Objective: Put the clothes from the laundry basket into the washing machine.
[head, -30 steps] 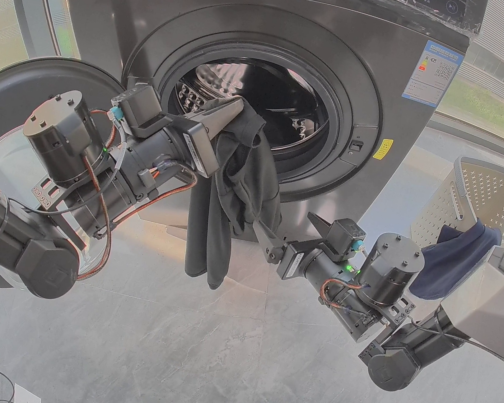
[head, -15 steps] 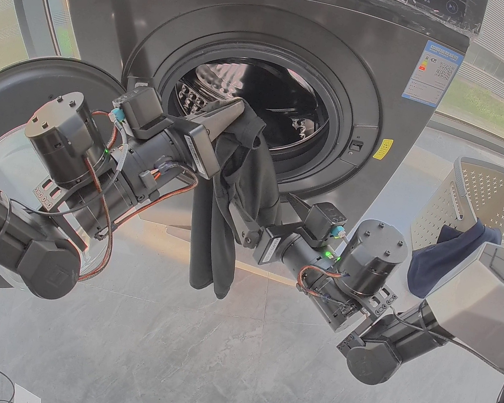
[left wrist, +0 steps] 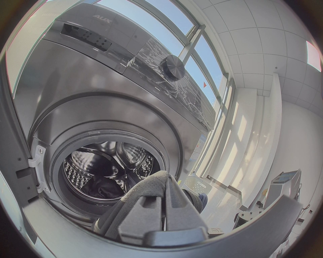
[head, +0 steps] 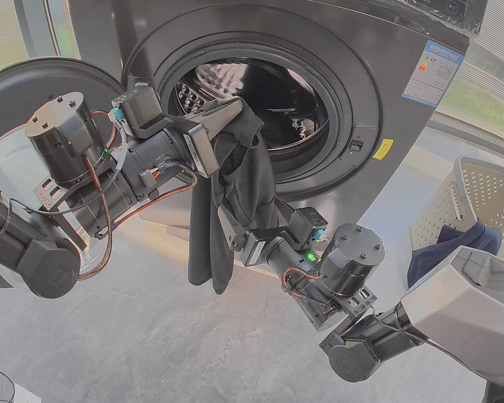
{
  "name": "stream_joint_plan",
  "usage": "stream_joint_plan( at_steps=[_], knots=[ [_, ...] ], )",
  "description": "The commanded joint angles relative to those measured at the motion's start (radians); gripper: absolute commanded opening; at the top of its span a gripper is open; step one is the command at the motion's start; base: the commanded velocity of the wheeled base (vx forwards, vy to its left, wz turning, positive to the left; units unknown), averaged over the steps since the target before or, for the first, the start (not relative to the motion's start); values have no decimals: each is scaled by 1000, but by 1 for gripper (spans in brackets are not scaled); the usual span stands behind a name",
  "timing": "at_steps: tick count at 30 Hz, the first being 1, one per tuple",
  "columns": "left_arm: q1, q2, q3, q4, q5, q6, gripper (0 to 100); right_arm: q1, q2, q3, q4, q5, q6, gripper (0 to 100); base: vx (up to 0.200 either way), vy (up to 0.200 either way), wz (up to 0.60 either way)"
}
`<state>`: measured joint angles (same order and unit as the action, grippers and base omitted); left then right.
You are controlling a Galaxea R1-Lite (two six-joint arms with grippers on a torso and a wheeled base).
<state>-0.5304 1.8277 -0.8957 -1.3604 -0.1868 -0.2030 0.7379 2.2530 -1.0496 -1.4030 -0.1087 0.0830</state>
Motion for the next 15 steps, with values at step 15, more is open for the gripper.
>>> stream_joint_plan(
  at_steps=[15],
  knots=[
    [-3, -2, 1, -3, -2, 0, 0, -89, 36, -70, -5, -5, 0, 100, 0, 0, 0]
  ],
)
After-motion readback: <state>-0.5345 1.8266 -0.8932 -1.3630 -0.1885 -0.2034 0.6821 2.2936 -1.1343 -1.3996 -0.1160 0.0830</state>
